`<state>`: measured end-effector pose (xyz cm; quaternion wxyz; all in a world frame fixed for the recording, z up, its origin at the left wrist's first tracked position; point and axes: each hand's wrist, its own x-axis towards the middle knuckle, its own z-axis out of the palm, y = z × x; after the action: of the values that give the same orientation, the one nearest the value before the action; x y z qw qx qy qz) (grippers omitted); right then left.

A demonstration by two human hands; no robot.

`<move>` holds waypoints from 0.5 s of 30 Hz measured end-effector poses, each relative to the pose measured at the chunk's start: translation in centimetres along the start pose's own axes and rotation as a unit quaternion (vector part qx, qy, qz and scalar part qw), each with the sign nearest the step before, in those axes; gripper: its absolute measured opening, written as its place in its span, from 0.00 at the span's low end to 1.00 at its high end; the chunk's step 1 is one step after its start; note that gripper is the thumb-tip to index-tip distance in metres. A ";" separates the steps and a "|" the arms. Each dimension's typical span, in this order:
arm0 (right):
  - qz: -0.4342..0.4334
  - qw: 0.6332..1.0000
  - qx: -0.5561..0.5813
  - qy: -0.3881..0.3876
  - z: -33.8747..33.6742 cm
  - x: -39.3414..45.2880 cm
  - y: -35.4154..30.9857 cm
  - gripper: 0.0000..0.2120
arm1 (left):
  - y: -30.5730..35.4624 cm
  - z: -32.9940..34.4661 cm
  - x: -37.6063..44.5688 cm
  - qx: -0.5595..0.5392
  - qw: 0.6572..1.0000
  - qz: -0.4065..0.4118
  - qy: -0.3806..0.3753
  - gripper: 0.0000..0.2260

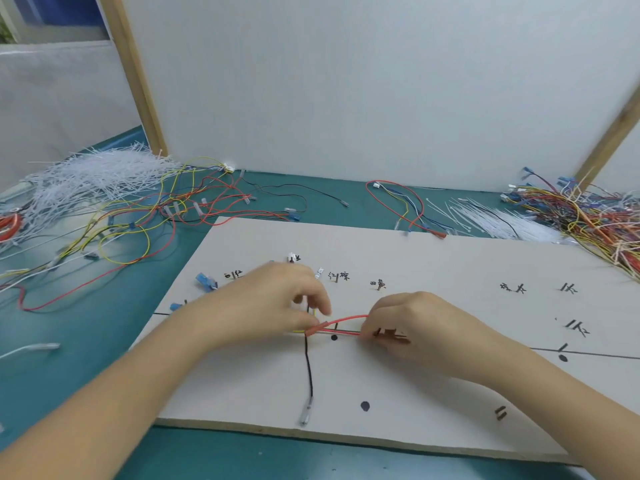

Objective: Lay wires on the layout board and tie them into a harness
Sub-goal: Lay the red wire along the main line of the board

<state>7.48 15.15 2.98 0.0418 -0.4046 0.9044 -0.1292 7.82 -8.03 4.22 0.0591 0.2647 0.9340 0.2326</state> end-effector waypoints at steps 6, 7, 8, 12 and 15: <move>0.010 1.000 -0.018 -0.006 -0.1 -0.7 0.4 0.22 | 0.6 2.1 2.0 0.005 0.999 0.012 -0.053 0.07; 0.015 1.000 -0.026 -0.006 -0.3 -0.8 0.6 0.23 | 0.7 2.4 2.2 0.001 0.999 0.016 -0.048 0.09; 0.023 0.999 -0.025 -0.004 -0.5 -1.0 0.8 0.22 | 0.9 2.6 2.4 -0.005 0.999 0.019 -0.046 0.11; 0.054 0.997 -0.050 -0.004 -1.0 -1.8 2.3 0.10 | 0.9 2.8 2.8 -0.035 0.998 0.012 -0.046 0.09; 0.065 0.994 -0.064 -0.068 -1.3 -2.6 3.5 0.12 | 0.9 3.1 2.8 -0.033 0.999 0.009 -0.036 0.05</move>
<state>6.44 19.58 3.25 0.0852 -0.3549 0.9301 -0.0407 6.57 -4.60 1.95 0.0994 0.2789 0.9207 0.2542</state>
